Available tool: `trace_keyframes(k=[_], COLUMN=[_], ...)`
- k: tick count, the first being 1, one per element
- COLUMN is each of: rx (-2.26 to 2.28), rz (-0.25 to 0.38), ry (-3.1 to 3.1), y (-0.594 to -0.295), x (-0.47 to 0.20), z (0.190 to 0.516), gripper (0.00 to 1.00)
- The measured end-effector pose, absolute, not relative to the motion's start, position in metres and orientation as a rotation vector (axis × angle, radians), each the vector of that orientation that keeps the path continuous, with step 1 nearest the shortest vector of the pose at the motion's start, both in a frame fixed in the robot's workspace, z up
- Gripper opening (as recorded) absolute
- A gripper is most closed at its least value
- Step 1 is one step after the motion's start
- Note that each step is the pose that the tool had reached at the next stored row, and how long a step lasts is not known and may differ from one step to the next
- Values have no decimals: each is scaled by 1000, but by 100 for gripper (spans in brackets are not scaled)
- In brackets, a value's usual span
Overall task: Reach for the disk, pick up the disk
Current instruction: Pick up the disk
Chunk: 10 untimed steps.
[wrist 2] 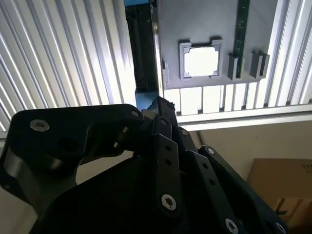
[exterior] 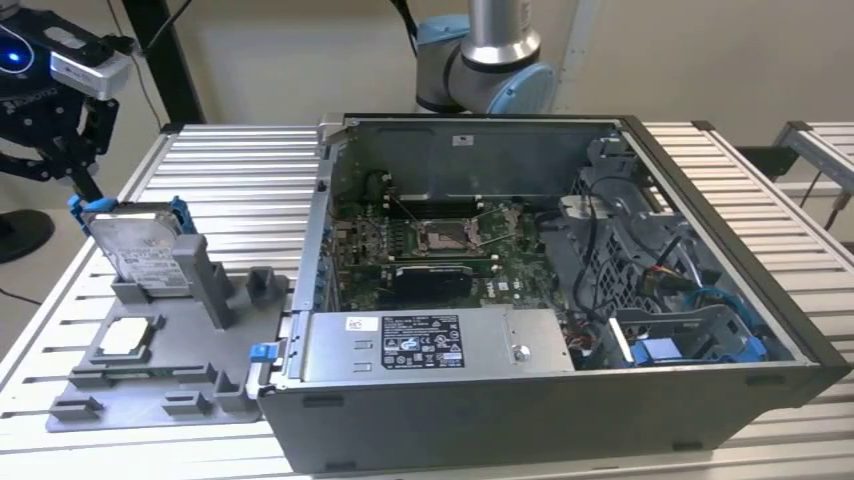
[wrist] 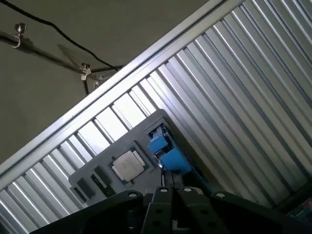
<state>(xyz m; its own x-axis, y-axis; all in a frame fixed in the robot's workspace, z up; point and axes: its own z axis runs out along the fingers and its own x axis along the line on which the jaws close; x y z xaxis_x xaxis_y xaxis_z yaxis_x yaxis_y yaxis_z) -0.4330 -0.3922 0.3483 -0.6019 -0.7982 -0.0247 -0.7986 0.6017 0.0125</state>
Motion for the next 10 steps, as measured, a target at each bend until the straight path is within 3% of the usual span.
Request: trace_keyframes(k=[10], rx=[-1645], rz=[37], ry=[2660], y=[-392], x=[-433], z=[346], gripper=[0])
